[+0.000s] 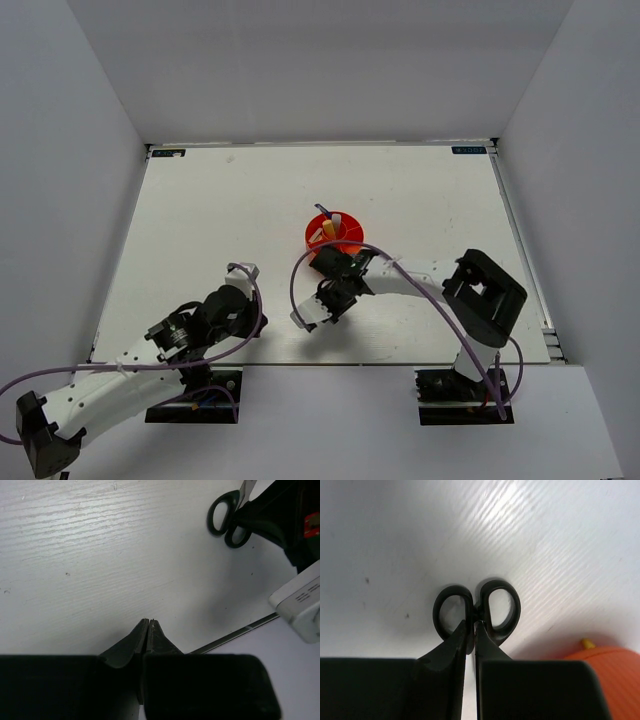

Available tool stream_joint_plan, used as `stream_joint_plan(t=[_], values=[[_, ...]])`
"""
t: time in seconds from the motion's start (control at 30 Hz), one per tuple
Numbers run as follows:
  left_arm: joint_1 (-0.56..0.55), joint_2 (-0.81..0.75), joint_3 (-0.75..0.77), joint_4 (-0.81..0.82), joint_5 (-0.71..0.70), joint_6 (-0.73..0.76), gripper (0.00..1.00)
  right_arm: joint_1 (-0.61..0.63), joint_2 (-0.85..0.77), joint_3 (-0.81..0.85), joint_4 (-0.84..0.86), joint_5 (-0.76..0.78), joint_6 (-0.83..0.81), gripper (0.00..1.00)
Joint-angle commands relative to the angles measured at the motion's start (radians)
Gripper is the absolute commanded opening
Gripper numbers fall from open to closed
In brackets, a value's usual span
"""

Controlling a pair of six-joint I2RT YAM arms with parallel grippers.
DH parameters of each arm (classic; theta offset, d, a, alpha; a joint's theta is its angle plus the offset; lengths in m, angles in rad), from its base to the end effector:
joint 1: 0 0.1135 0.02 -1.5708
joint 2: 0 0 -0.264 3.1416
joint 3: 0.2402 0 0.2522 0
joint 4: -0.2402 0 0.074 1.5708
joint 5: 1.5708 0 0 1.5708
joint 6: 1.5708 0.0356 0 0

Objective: Sort the stationery into containers
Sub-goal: Move the scissors to the center of the board, then pick up the scissors from the center of the board.

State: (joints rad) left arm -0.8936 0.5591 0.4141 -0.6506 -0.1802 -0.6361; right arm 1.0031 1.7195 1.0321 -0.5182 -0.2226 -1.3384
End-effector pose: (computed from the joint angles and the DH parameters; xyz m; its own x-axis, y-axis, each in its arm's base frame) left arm 0.0824 -0.0923 0.1996 -0.7688 0.0235 -0.6390 0.2877 0.9052 -0.3128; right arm 0.1683 0.2785 0.1640 0.7258 -0.6270 -0.2829 -0.6879 -0.6609 -0.3000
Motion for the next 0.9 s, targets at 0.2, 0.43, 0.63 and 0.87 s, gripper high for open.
stream_joint_plan(t=[0.2, 0.43, 0.63, 0.87], values=[[-0.005, 0.012, 0.000, 0.034, -0.025, 0.006, 0.17, 0.172, 0.095, 0.141, 0.003, 0.000, 0.206, 0.19], [-0.005, 0.163, 0.041, 0.115, -0.012, 0.030, 0.20, 0.207, -0.012, 0.164, -0.077, 0.020, 0.255, 0.44], [-0.005, 0.226, 0.068, 0.172, -0.005, 0.033, 0.20, 0.201, -0.168, 0.094, -0.109, 0.080, 0.278, 0.41], [-0.004, 0.410, 0.130, 0.275, 0.050, 0.013, 0.20, 0.178, -0.308, -0.092, 0.020, 0.307, 0.358, 0.16]])
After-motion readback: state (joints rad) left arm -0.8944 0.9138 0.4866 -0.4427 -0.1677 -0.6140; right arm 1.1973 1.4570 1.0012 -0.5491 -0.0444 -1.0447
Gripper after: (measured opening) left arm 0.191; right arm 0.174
